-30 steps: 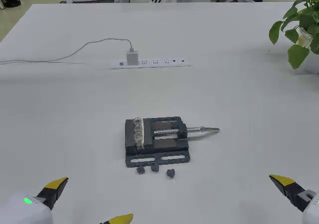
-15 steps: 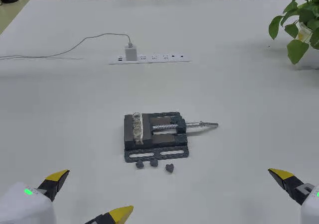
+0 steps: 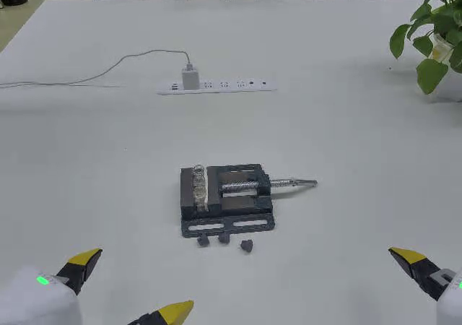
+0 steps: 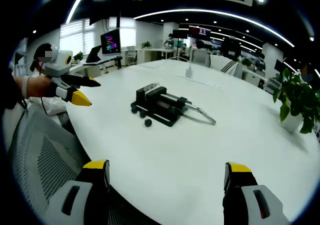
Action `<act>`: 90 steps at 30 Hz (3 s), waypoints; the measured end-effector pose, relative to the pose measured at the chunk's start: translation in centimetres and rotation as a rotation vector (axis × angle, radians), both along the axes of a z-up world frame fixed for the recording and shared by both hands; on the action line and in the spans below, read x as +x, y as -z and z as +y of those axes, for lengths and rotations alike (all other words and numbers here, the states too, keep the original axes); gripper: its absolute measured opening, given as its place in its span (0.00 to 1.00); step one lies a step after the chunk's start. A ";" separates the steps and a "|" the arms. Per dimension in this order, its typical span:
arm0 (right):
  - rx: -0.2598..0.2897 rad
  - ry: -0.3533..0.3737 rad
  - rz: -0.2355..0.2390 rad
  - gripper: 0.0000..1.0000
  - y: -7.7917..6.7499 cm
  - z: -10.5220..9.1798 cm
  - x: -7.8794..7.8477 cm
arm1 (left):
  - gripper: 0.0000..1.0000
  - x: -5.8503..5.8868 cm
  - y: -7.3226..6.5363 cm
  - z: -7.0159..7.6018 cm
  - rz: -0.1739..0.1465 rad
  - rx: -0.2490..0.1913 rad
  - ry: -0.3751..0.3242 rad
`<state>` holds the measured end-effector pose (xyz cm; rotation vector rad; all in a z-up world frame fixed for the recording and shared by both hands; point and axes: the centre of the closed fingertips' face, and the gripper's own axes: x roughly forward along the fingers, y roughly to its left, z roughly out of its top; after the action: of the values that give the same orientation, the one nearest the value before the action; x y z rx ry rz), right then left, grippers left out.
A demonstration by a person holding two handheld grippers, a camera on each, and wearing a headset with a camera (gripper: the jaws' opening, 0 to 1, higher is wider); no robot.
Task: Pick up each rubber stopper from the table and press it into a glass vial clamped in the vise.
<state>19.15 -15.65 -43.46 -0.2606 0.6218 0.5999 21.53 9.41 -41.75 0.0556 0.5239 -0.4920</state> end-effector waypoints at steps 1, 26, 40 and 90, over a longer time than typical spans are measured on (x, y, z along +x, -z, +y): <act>0.000 -0.001 0.000 0.94 0.0 0.0 0.0 | 0.84 0.0 0.0 0.0 -0.001 0.000 0.000; -0.010 -0.013 0.003 0.94 0.1 0.1 -0.1 | 0.84 -0.3 0.2 0.0 0.002 -0.003 0.000; -0.003 -0.019 0.001 0.94 0.0 0.2 -0.1 | 0.84 -0.1 -0.4 0.5 -0.019 0.001 -0.009; -0.067 -0.421 0.047 0.35 4.7 10.5 7.3 | 0.80 0.3 -0.3 -0.2 -0.022 0.028 0.048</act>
<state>26.47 -5.19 -48.14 -0.4464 0.6374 0.9929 21.79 9.20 -41.47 0.1007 0.5093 -0.5300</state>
